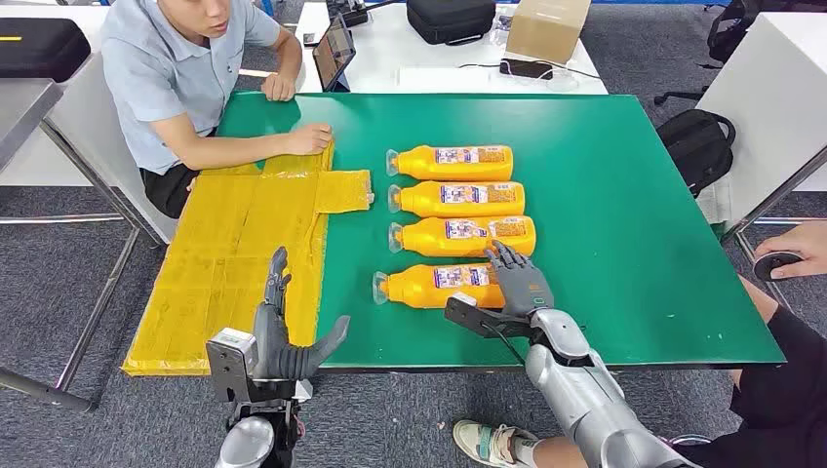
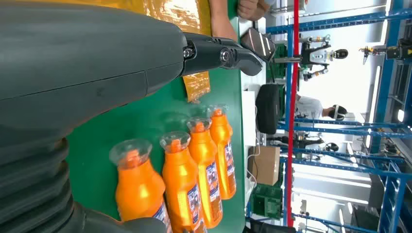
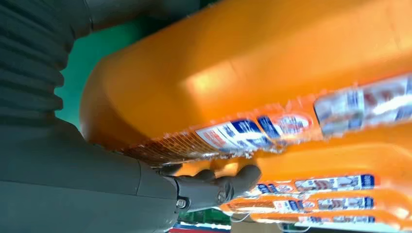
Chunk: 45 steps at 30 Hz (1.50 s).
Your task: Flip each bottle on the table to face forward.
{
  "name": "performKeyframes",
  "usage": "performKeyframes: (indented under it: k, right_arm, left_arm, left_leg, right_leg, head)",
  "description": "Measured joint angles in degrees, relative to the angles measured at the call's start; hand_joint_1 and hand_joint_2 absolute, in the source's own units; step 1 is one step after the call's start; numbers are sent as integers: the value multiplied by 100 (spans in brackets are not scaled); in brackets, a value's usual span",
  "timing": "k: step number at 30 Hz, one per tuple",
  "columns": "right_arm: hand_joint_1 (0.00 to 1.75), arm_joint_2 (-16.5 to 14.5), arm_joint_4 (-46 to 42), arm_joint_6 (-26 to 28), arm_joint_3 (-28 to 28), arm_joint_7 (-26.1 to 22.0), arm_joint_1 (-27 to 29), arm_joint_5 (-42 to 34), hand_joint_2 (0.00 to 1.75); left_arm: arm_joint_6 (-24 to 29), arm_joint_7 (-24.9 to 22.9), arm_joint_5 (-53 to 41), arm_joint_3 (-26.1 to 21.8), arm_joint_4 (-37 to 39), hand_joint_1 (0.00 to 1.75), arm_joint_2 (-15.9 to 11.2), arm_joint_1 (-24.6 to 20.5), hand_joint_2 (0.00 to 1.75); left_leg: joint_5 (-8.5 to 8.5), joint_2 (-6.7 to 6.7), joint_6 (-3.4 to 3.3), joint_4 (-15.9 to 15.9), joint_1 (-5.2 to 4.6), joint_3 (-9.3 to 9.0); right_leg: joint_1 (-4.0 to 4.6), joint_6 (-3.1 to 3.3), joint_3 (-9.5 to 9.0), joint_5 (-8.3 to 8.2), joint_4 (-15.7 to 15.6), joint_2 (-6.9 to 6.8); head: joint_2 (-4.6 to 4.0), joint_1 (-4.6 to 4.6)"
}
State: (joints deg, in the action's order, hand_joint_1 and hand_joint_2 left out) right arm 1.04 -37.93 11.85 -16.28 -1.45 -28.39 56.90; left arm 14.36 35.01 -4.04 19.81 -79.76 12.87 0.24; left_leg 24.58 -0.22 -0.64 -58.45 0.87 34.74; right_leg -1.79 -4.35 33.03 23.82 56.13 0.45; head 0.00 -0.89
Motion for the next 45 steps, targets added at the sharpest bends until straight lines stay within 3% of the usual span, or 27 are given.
performKeyframes:
  k: [12, 25, 30, 39, 41, 45]
  right_arm:
    - [175, 45, 397, -322, -293, -5, -306, -163, 175]
    - [175, 49, 260, -360, -260, -1074, -102, -1361, 175]
    - [175, -162, -471, -345, 59, -2169, 554, -2890, 175]
    - [175, -237, -747, -273, 119, -2235, 762, -3113, 175]
    - [175, -380, -1310, 14, 215, -2403, 1054, -3452, 175]
    - [175, -870, -2990, 987, 400, -3056, 1818, -4124, 175]
  left_arm:
    - [-56, 21, 11, -49, 0, 0, 0, 28, 175]
    - [0, 155, 45, -97, 0, 0, 1, 10, 175]
    - [137, 112, 481, -134, 1, 0, 56, -11, 175]
    - [186, 85, 566, -148, 3, 0, 75, -9, 175]
    - [36, -38, 950, -185, 3, 0, 93, 17, 175]
    - [-774, -416, 1770, -246, -5, 0, 121, 247, 175]
  left_leg:
    - [0, -1, 0, 0, 0, -29]
    - [5, 4, 7, 0, 4, -39]
    - [-4, -2, 8, 0, 4, -7]
    - [-7, -6, 9, 0, 5, 5]
    - [-9, -7, 9, 0, 7, 24]
    - [-9, -7, 11, 0, 9, 63]
  right_leg:
    - [0, 7, -26, -4, -1, 0]
    - [5, 14, -24, -8, 0, 21]
    - [5, 14, -12, -11, 3, 19]
    - [5, 14, -3, -11, 4, 18]
    - [4, 14, 14, -10, 5, 17]
    - [2, 14, 54, -7, 3, 16]
  head:
    - [0, -1]
    - [0, -2]
    - [0, -2]
    - [0, -2]
    - [0, -1]
    - [0, 0]
